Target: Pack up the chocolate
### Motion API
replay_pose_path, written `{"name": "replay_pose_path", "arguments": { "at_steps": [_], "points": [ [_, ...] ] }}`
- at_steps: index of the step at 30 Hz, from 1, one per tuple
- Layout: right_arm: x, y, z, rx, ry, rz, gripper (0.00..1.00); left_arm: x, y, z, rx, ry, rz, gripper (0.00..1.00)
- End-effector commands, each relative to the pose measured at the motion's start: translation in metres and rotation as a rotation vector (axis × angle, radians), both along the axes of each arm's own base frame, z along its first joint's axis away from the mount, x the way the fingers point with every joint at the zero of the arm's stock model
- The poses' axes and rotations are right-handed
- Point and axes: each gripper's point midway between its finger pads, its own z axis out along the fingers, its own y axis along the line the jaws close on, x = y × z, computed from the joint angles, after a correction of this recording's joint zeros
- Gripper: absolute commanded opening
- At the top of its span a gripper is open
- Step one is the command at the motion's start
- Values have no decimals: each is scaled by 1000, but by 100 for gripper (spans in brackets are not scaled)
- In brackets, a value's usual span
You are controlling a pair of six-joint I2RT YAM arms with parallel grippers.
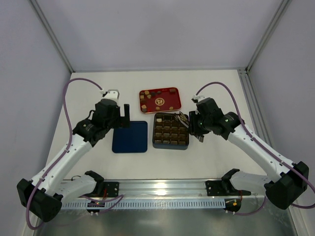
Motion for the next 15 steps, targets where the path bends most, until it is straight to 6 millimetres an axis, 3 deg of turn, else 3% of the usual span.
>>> {"name": "replay_pose_path", "arguments": {
  "at_steps": [1, 15],
  "points": [
    [8, 6, 10, 28, -53, -6, 39, 1, -3, 4, -12, -8, -6, 100],
    [10, 11, 10, 32, -50, 5, 43, 1, -3, 4, -11, -8, -8, 100]
  ]
}}
